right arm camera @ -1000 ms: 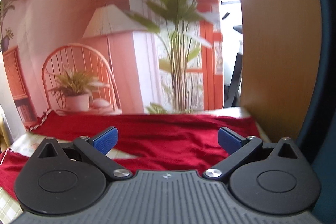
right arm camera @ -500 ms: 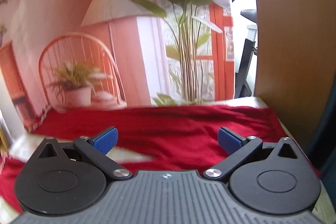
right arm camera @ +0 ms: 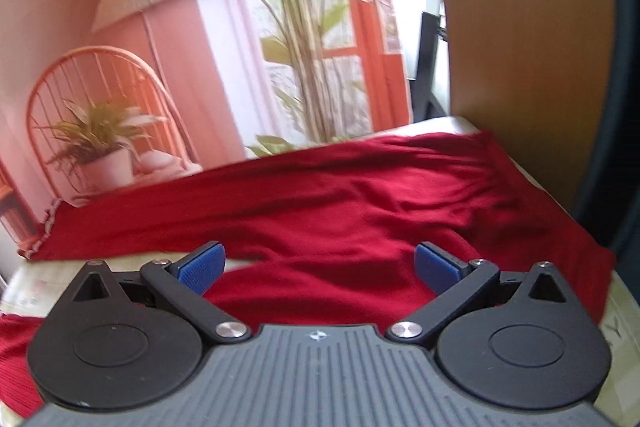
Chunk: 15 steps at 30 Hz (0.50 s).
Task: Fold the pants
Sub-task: 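Lower both open grippers toward the red ribbed pants on the table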
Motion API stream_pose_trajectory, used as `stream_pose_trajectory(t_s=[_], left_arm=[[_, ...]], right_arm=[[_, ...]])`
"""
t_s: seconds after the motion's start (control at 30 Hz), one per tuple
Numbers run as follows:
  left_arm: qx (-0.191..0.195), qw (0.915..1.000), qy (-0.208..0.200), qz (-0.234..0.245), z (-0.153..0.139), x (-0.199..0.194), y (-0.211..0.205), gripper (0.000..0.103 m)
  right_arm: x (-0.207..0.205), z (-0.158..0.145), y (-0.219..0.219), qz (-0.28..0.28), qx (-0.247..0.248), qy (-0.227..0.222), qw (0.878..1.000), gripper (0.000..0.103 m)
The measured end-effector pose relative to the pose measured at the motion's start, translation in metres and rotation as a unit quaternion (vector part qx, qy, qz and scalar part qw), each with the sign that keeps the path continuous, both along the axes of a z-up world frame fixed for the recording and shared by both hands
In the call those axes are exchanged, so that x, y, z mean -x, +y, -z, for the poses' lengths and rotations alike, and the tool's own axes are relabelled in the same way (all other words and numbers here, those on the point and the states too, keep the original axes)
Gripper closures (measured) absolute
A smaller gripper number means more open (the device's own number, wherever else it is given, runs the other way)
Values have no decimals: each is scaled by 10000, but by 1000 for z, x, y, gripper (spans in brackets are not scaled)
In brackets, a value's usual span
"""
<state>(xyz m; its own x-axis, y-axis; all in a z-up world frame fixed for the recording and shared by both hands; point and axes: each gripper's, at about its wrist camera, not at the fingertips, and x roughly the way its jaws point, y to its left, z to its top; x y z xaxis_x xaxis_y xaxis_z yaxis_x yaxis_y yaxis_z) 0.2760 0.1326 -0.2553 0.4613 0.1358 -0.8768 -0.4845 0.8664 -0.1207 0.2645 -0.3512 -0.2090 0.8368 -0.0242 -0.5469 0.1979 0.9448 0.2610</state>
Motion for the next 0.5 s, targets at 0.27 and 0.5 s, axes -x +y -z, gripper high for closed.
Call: stream_pose_trajectory(t_s=[0.27, 0.5], left_arm=[[194, 9993, 271, -172, 28, 15, 4, 27], [347, 9975, 105, -600, 33, 37, 17, 45]], right_arm=[[26, 19, -13, 444, 161, 110, 9988, 1], [37, 36, -20, 638, -91, 262, 9976, 1]])
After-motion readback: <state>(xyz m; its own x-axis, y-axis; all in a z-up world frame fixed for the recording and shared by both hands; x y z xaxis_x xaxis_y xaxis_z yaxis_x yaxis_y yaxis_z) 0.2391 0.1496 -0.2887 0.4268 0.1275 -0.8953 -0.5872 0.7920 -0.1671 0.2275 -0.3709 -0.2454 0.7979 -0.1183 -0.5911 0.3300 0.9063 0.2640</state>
